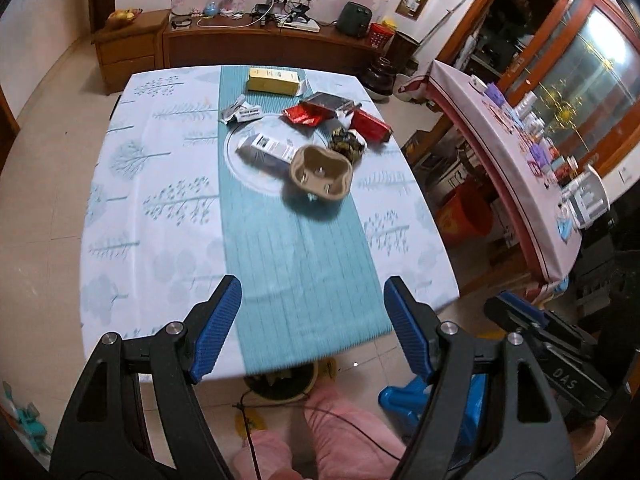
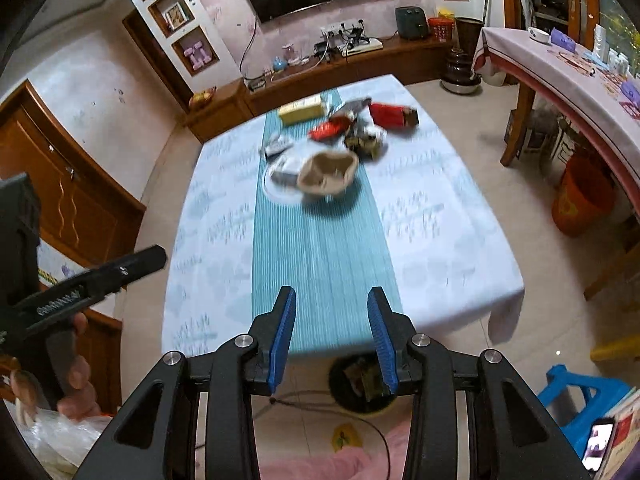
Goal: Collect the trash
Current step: 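Raise both open tools back over the table toward the remaining trash, then grasp the beige pulp tray with the left tool while the right grasps the gold foil wrapper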
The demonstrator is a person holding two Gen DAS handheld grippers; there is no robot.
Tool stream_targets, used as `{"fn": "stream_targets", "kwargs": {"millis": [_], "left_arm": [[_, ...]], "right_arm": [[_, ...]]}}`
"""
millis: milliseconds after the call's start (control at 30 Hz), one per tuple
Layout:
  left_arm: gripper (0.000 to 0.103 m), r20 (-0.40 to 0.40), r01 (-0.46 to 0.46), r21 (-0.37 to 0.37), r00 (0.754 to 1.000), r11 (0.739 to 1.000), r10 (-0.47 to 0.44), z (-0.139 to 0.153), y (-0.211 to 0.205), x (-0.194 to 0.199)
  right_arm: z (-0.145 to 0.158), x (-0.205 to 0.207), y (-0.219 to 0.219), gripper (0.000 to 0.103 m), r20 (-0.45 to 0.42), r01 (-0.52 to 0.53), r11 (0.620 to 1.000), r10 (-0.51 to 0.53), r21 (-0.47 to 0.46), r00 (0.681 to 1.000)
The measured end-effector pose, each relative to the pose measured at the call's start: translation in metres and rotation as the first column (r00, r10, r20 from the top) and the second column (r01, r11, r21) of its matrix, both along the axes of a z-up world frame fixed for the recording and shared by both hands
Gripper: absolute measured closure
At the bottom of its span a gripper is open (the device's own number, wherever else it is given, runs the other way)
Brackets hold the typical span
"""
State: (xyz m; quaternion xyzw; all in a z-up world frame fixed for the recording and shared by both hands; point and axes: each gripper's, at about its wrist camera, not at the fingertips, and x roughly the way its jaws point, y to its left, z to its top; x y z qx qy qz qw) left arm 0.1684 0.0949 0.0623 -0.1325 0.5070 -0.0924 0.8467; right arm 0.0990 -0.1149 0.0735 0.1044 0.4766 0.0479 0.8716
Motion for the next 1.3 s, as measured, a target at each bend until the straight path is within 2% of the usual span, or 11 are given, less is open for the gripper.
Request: {"fn": "stream_targets", "kwargs": {"millis": [67, 200, 400, 533, 633, 867, 933, 1067, 1167, 1233, 1300], "left_arm": [[0.032, -0.009, -0.027, 0.010, 1.000, 1.000, 0.027, -0.007, -0.008, 0.027], [0.032, -0.044, -0.073, 0.012, 0.996, 0.997, 0.074, -0.029, -0.022, 0.078], [0.032, -0.154, -0.165, 0.010, 0.974, 0.986, 0.165, -0.081, -0.044, 0.156], [0.032, -0.230, -0.232, 0.020, 0.946, 0.972, 0.231, -0.120, -0.052, 0.192], [0.032, -0.292, -0.299, 0.025, 0.910, 0.954, 0.293, -0.150, -0.051, 0.209], [0.035, -0.390, -0.377, 0.046, 0.846, 0.925, 0.364, -0.205, -0.049, 0.235], [0.036, -0.421, -0.385, 0.037, 0.831, 0.922, 0.364, -0.218, -0.049, 0.239], [0.039, -0.460, -0.400, 0.025, 0.809, 0.916, 0.366, -0.238, -0.052, 0.245], [0.051, -0.484, -0.409, 0.009, 0.796, 0.912, 0.362, -0.250, -0.054, 0.251], [0.071, -0.495, -0.415, 0.005, 0.789, 0.910, 0.363, -0.256, -0.056, 0.253], [0.079, -0.495, -0.419, 0.008, 0.787, 0.908, 0.367, -0.260, -0.058, 0.256]], "right_arm": [[0.003, 0.030, -0.009, 0.064, 0.014, -0.020, 1.000, 0.020, -0.014, 1.000], [0.003, 0.092, -0.032, 0.055, 0.018, -0.068, 0.998, 0.068, 0.000, 0.997], [-0.018, 0.202, -0.068, 0.053, -0.042, -0.152, 0.988, 0.153, 0.010, 0.987], [-0.050, 0.271, -0.086, 0.051, -0.106, -0.209, 0.978, 0.210, 0.025, 0.972], [-0.078, 0.310, -0.091, 0.051, -0.145, -0.242, 0.970, 0.243, 0.026, 0.959], [-0.134, 0.376, -0.097, 0.050, -0.216, -0.255, 0.964, 0.264, 0.072, 0.940], [-0.149, 0.392, -0.096, 0.037, -0.238, -0.243, 0.966, 0.256, 0.084, 0.937], [-0.172, 0.415, -0.092, 0.031, -0.265, -0.229, 0.967, 0.252, 0.112, 0.931], [-0.187, 0.430, -0.087, 0.026, -0.285, -0.222, 0.966, 0.251, 0.129, 0.925], [-0.197, 0.439, -0.083, 0.025, -0.303, -0.215, 0.966, 0.250, 0.146, 0.920], [-0.207, 0.447, -0.078, 0.024, -0.319, -0.206, 0.966, 0.247, 0.157, 0.915]]}}
